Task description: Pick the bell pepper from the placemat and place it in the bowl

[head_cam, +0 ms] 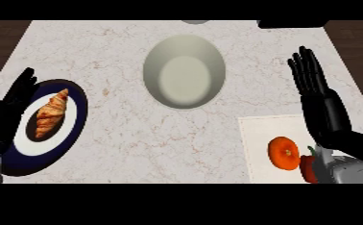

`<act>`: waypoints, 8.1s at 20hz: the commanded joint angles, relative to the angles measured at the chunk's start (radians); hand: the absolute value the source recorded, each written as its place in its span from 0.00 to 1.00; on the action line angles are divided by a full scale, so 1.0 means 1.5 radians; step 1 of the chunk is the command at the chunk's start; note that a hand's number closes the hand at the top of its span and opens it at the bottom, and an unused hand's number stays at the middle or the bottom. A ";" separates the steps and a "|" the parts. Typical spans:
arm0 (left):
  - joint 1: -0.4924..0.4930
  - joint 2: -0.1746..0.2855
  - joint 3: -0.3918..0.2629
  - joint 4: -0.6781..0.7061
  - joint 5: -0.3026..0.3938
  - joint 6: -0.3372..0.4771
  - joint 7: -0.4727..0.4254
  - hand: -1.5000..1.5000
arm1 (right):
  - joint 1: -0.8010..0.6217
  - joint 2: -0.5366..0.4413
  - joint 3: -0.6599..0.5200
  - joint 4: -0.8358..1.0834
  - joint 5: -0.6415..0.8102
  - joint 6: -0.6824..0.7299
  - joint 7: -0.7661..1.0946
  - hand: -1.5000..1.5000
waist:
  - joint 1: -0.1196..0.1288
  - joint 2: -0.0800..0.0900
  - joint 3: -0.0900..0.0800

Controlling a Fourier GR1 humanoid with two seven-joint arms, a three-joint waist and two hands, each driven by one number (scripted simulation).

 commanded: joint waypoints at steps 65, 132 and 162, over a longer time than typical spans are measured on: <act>-0.080 -0.228 -0.161 -0.062 -0.057 -0.094 0.024 0.50 | 0.184 -0.184 0.096 -0.090 0.470 0.143 0.928 0.00 | 0.016 -0.003 0.000; -0.109 -0.317 -0.134 -0.006 -0.128 -0.158 0.003 0.50 | -0.623 0.198 0.340 0.408 0.901 -0.055 1.065 1.00 | 0.070 0.003 -0.002; -0.074 -0.325 -0.117 -0.032 -0.141 -0.139 0.015 0.50 | -0.595 0.193 0.101 0.610 0.744 -0.463 0.779 0.00 | 0.017 -0.004 0.000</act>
